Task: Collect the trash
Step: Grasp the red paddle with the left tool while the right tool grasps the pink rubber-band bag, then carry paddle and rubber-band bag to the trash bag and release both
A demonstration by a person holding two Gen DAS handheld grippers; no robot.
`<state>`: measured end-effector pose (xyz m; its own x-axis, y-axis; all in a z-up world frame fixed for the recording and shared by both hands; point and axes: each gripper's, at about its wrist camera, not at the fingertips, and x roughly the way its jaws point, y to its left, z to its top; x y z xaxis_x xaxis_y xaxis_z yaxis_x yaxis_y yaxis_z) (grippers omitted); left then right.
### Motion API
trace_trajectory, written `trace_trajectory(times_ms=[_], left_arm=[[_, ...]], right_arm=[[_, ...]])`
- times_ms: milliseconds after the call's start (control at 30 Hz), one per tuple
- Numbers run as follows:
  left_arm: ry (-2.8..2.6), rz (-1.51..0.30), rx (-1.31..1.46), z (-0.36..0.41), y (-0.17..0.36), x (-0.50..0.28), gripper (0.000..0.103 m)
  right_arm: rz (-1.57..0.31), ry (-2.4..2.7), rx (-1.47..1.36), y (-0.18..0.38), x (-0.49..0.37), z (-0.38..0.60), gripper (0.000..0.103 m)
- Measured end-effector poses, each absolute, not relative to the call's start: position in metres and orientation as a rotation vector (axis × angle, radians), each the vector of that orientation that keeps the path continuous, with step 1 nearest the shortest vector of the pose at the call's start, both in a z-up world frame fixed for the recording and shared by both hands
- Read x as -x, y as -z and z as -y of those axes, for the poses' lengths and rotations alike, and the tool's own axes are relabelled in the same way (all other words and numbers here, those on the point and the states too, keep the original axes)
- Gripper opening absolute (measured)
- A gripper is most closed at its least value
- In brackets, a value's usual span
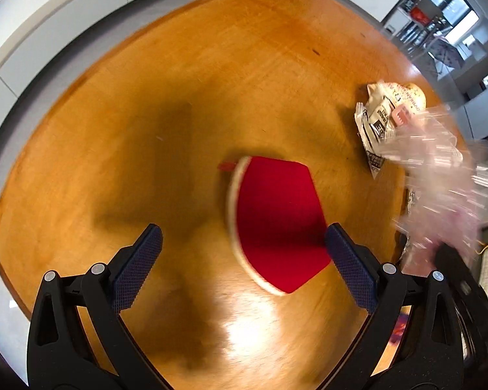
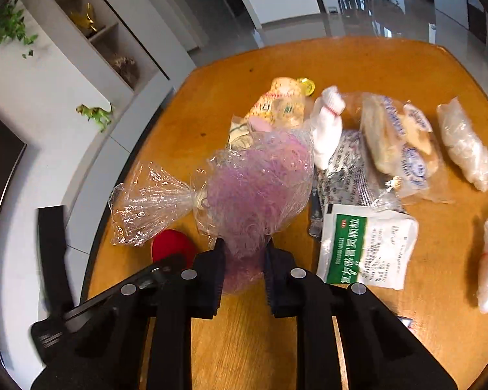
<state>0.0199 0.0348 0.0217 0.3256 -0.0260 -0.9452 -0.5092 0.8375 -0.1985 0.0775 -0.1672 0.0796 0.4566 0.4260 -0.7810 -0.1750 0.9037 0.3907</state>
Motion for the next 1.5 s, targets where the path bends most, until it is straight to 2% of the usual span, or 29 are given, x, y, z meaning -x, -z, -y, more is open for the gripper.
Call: trace_trajectory(times_ms=[167, 200, 233, 267, 433, 733, 1133, 1500], left_arm=[[-0.319, -1.224, 0.443, -0.012, -0.01, -0.032, 0.095], [-0.318, -1.206, 0.405, -0.008, -0.01, -0.033, 0.088], [-0.302, -1.181, 0.368, -0.005, -0.012, -0.033, 0.071], [-0.266, -1.153, 0.328, -0.003, -0.014, -0.032, 0.069], [-0.154, -1.124, 0.33, -0.014, -0.02, -0.018, 0.067], [-0.149, -0.951, 0.226, -0.043, -0.067, 0.054, 0.067], [-0.279, -0.847, 0.285, -0.146, -0.082, 0.148, 0.067], [-0.503, -0.814, 0.4, -0.256, -0.066, 0.251, 0.067]], right_arm=[[-1.003, -0.361, -0.269, -0.094, -0.062, 0.182, 0.022], [-0.997, -0.359, -0.266, -0.097, -0.059, 0.184, 0.022], [-0.993, -0.359, -0.263, -0.099, -0.056, 0.185, 0.022], [-0.991, -0.36, -0.262, -0.103, -0.057, 0.182, 0.022], [-0.987, -0.375, -0.252, -0.104, -0.054, 0.167, 0.022], [-0.987, -0.445, -0.212, -0.1, -0.026, 0.125, 0.022], [-1.004, -0.598, -0.125, -0.091, 0.036, 0.029, 0.022], [-1.034, -0.835, 0.003, -0.084, 0.098, -0.093, 0.022]])
